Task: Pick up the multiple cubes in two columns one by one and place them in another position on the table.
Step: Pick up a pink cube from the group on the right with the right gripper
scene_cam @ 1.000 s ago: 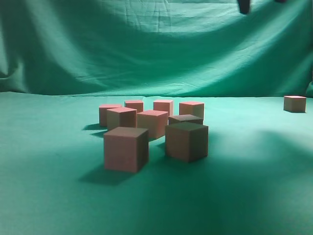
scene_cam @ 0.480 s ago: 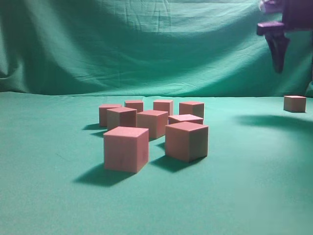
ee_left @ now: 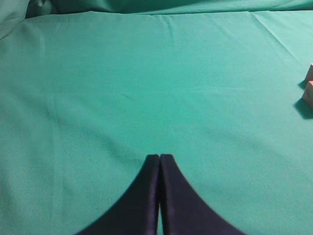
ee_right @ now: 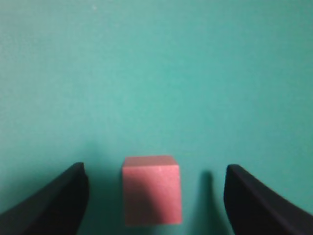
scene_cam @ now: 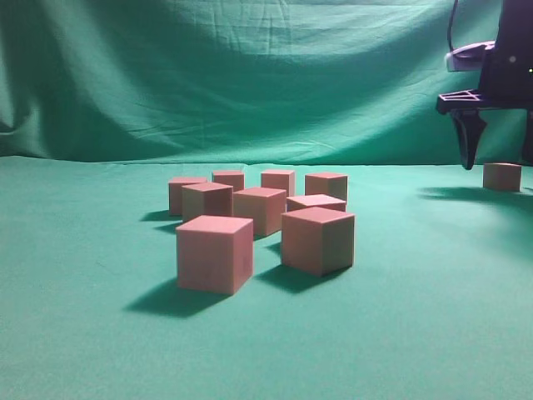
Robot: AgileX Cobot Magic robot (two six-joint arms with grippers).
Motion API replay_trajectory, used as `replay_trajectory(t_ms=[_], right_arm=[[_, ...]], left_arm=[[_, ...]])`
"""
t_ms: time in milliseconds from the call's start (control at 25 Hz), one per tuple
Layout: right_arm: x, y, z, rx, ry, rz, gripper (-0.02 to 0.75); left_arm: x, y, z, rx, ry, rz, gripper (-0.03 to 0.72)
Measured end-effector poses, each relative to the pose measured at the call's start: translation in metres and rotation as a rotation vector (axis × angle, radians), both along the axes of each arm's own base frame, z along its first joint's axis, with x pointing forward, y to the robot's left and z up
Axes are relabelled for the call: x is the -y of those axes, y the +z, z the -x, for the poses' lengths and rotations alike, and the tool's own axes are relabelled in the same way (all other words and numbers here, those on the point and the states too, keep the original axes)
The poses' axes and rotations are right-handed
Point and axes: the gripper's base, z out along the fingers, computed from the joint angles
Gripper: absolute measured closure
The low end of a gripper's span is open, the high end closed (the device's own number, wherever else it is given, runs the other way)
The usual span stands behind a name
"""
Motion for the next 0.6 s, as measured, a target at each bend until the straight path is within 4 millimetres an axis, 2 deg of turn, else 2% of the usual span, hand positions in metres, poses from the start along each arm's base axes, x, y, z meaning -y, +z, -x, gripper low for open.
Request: replay_trajectory(t_ms=[240,600], right_arm=[[0.0,-0.019,-0.004,-0.02,0.003,-0.001,0.167],[0.001,-0.021,-0.004,-0.019,0.004,0.0,0.167]], left_arm=[[0.0,0.0,0.0,0.0,0.0,0.0,0.688],[0.0,0.0,0.0,0.0,0.0,0.0,0.688]])
